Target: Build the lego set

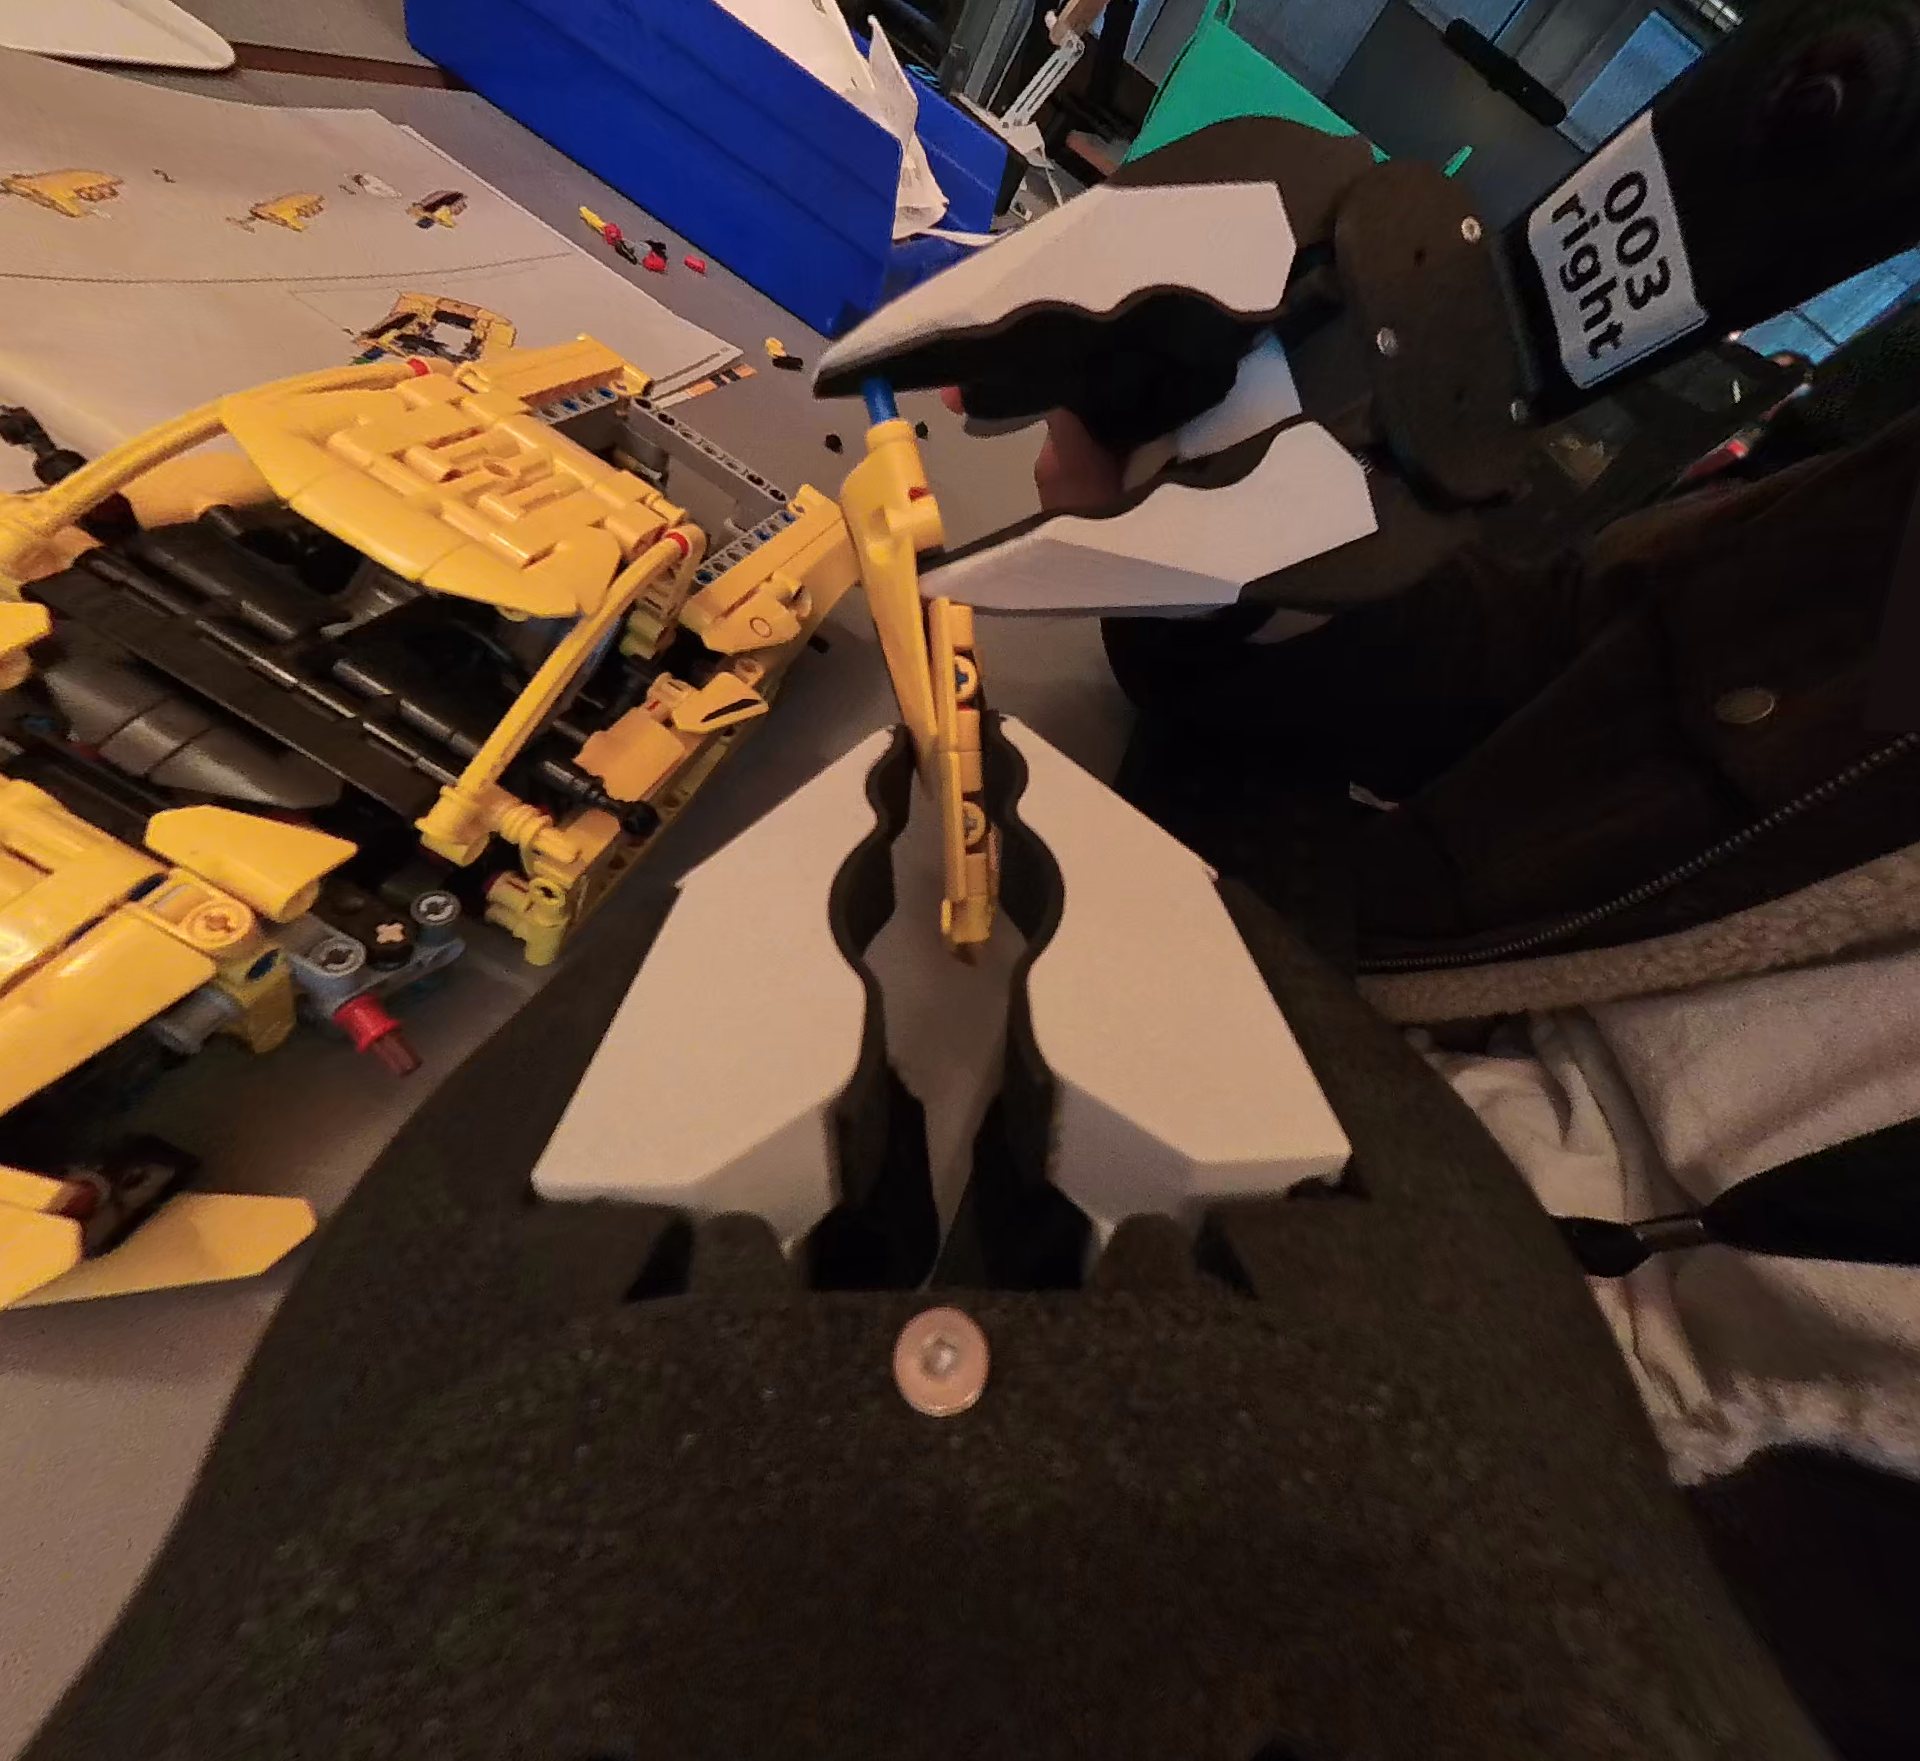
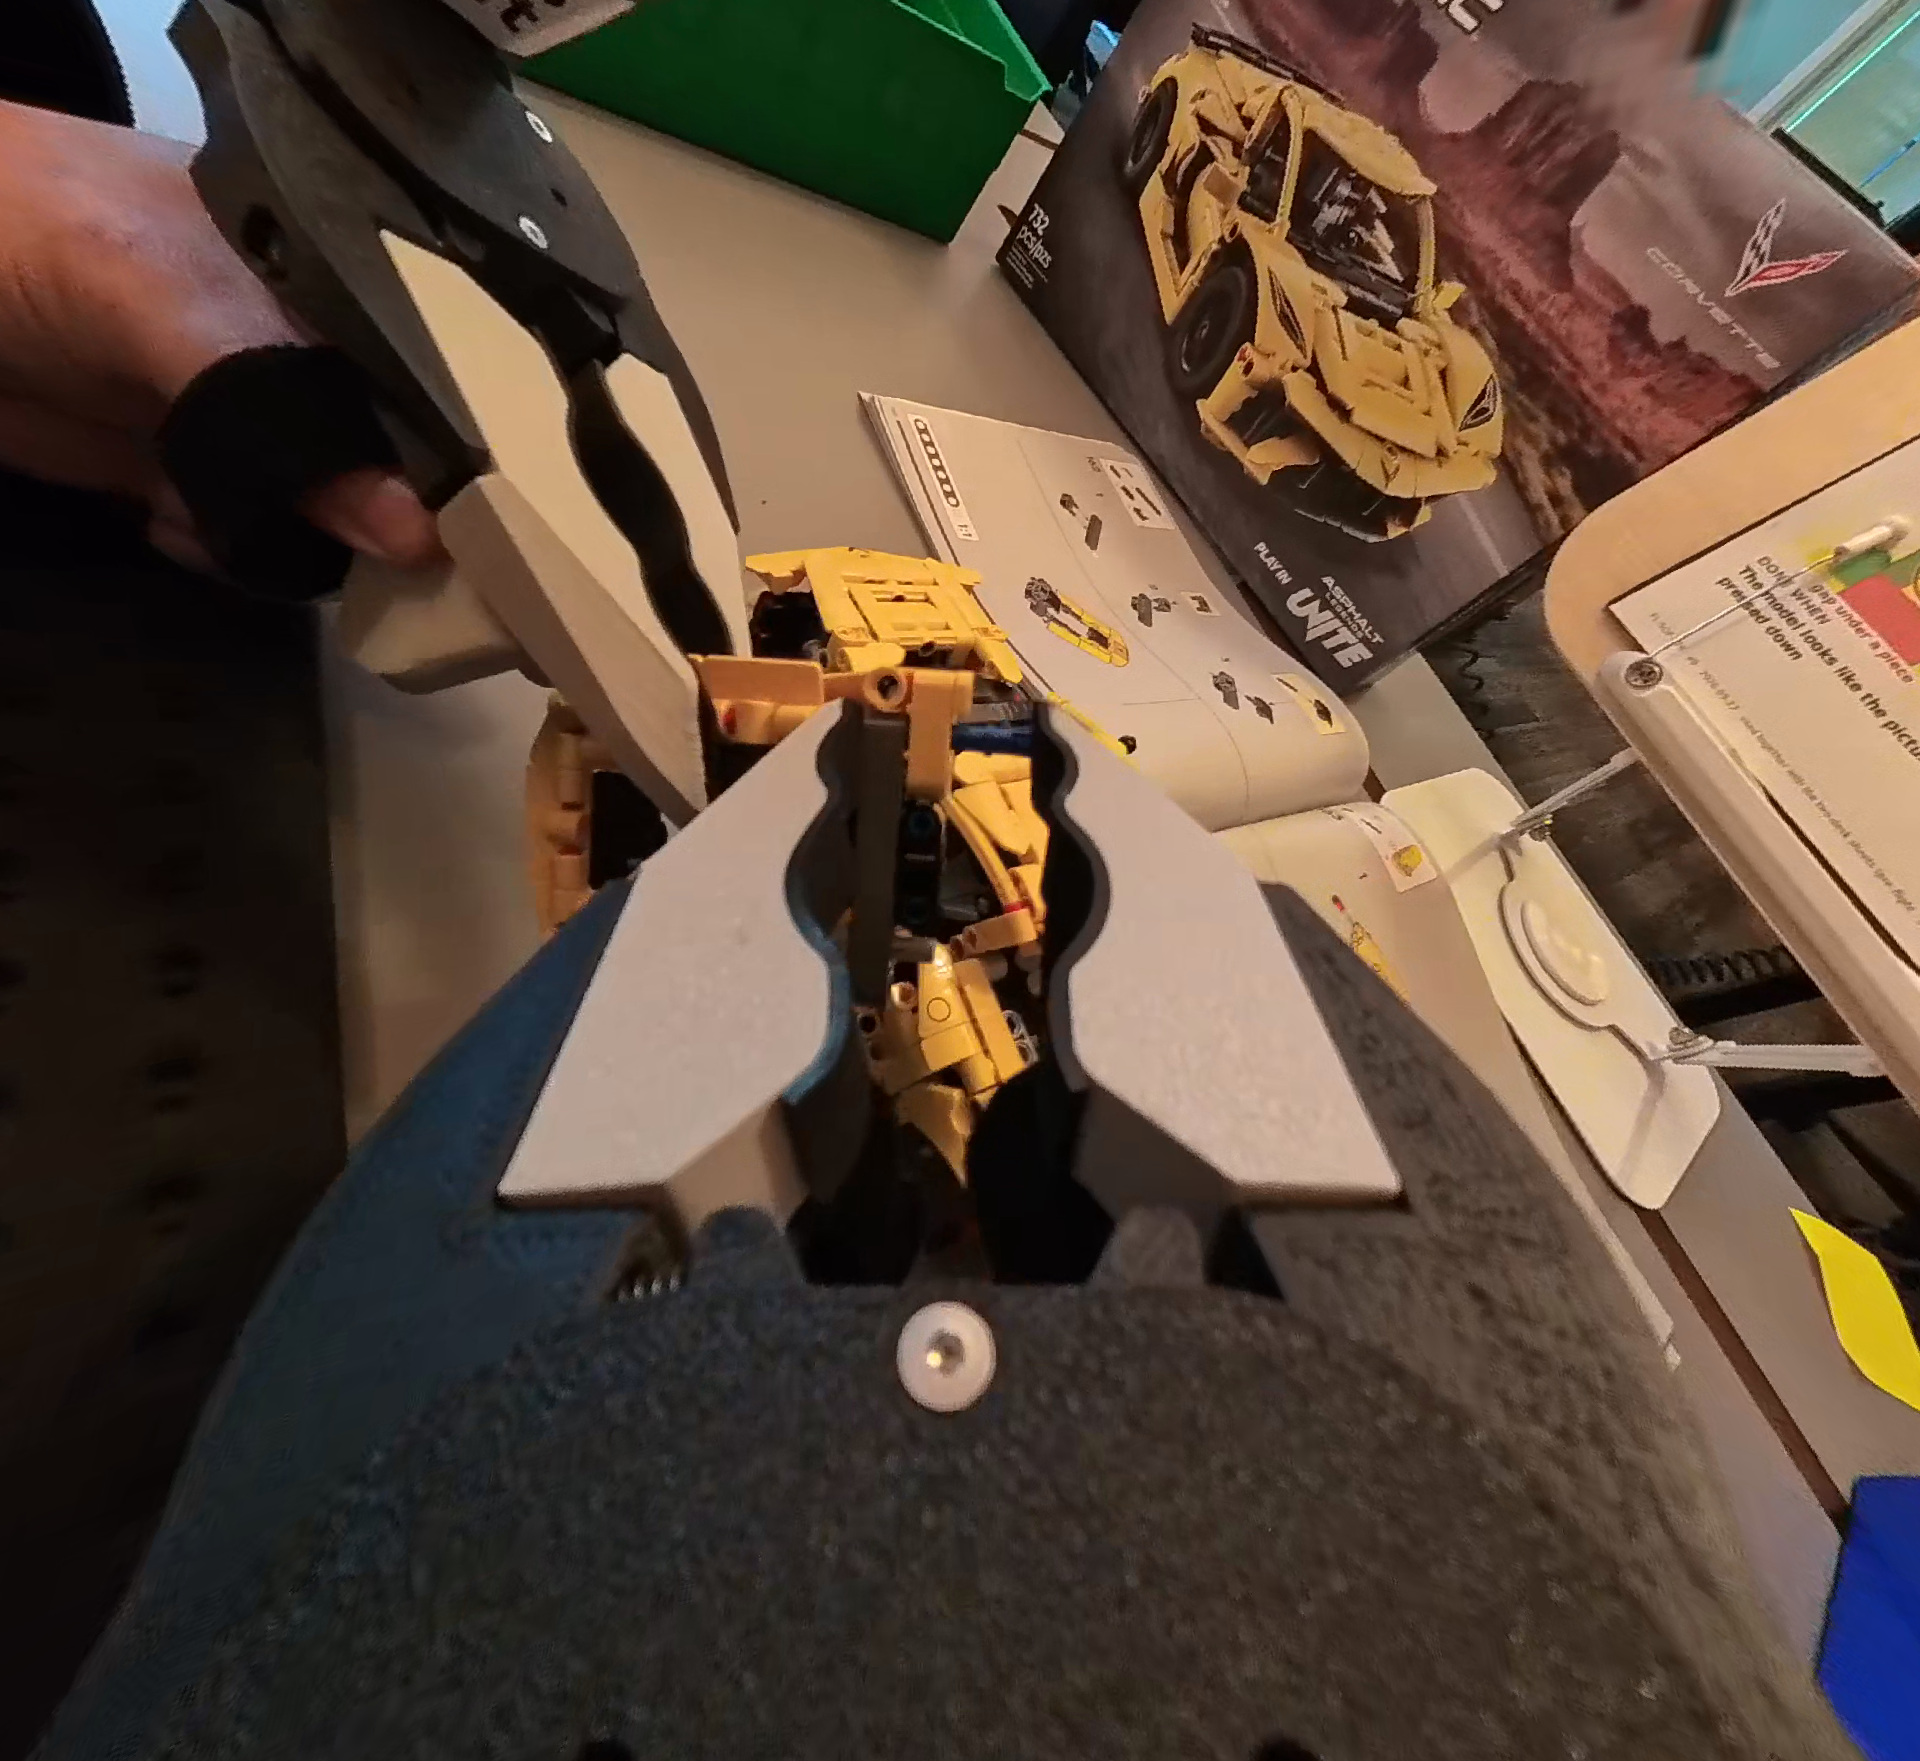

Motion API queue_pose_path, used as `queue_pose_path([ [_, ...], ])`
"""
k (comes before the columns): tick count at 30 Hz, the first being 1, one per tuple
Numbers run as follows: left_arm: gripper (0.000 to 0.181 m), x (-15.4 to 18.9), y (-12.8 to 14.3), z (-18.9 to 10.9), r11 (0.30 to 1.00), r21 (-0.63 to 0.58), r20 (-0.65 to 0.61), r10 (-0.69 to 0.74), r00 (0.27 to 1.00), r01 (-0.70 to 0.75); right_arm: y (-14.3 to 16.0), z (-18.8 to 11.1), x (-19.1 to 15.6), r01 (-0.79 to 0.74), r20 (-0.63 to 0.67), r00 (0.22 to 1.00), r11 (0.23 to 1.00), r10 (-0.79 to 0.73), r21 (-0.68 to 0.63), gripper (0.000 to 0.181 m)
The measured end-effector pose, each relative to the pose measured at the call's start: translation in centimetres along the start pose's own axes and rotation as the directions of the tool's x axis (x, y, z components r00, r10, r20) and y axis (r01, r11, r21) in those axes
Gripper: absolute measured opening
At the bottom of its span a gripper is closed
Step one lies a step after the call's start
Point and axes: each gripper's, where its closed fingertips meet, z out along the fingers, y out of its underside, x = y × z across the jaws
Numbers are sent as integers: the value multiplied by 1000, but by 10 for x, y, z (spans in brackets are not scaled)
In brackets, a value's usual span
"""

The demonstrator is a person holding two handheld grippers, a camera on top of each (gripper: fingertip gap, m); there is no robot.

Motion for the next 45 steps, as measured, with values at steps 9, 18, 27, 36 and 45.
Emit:
queue_pose_path([
  [9, 12, -1, 1, 1, 1000, -6, -1, -7, 1000, 7, 1, 1, -4, -13, 24, 1000, 1000, 14, -13, 24],
  [18, 12, -2, -2, -1, 1000, 18, -6, -16, 1000, 16, -2, 2, -1, -63, 48, 997, 996, 60, 64, 24],
  [27, 12, -5, -15, -9, 994, 107, 12, 1, 1000, -2, -17, -41, 37, -706, 498, 673, 677, 547, 210, 39],
  [36, 12, -4, -37, -24, 853, 44, 401, 461, 791, -520, -13, -32, 16, -739, 567, 593, 667, 572, 101, 41],
  [45, 13, 0, -35, -16, 538, -307, 539, 778, 322, -785, -25, -28, 5, -703, 522, 647, 699, 556, 127, 93],
])
